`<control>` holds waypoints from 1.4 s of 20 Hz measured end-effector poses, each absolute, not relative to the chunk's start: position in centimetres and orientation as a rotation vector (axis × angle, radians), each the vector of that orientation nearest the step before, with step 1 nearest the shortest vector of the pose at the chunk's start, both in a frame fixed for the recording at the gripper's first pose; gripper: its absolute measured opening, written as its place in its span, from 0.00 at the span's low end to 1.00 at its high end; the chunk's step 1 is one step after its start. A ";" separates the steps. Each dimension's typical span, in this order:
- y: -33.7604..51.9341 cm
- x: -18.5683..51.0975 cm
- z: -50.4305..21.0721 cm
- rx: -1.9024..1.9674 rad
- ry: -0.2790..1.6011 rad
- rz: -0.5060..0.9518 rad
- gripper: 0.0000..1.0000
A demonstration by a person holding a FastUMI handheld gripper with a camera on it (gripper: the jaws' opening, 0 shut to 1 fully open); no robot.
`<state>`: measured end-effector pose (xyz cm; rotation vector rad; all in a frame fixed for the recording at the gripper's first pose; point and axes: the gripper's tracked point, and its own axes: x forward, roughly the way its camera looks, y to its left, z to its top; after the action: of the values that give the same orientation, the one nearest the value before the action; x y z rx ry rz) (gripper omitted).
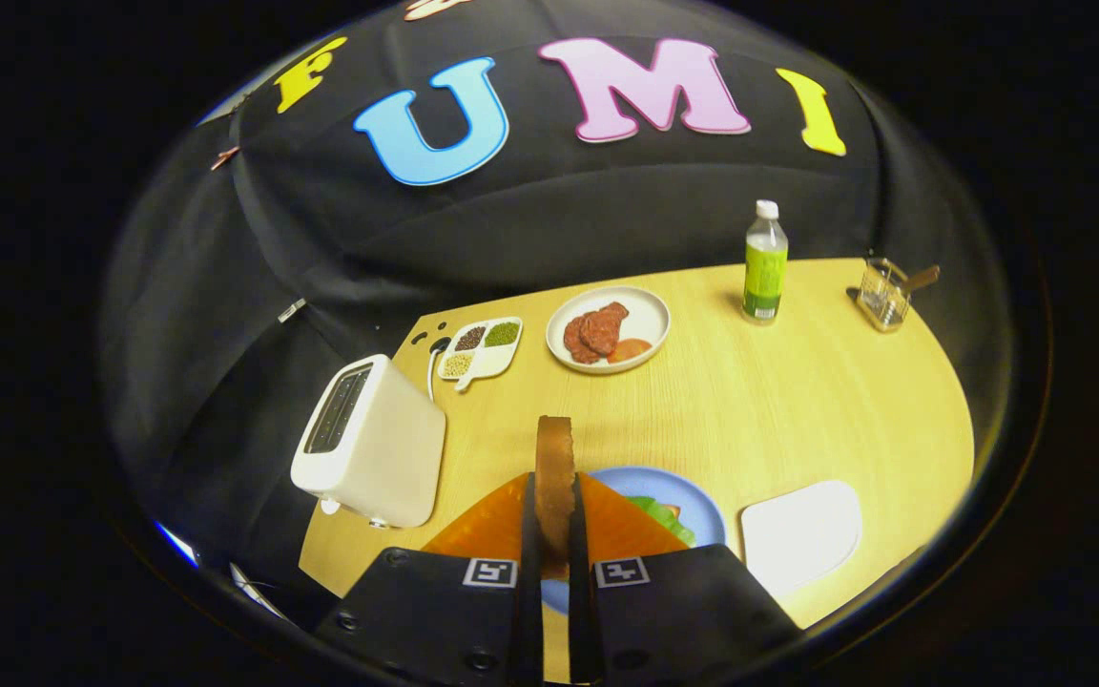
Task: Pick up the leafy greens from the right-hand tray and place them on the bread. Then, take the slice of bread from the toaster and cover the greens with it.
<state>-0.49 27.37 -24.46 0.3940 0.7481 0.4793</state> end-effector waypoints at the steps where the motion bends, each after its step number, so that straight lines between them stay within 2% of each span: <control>1: 27.6 -0.7 -25.4 0.434 0.761 0.472 0.15; 6: 26.9 -0.7 -31.0 0.620 0.848 0.410 0.15; 12: 23.0 -1.0 -35.8 0.527 0.892 0.314 0.17; 13: 22.6 -1.1 -36.4 0.482 0.901 0.304 0.31; 16: 20.9 -1.8 -37.9 0.330 0.926 0.272 0.57; 18: 20.3 -1.9 -37.5 0.269 0.905 0.276 0.71; 19: 20.0 -1.9 -37.3 0.244 0.892 0.279 0.85; 20: 19.4 -1.9 -36.9 0.214 0.875 0.278 0.89; 23: 17.3 -1.4 -34.2 0.166 0.794 0.258 0.93; 28: 13.8 1.2 -24.7 0.106 0.570 0.229 0.94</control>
<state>1.19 13.77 -24.75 0.1063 0.5703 0.2288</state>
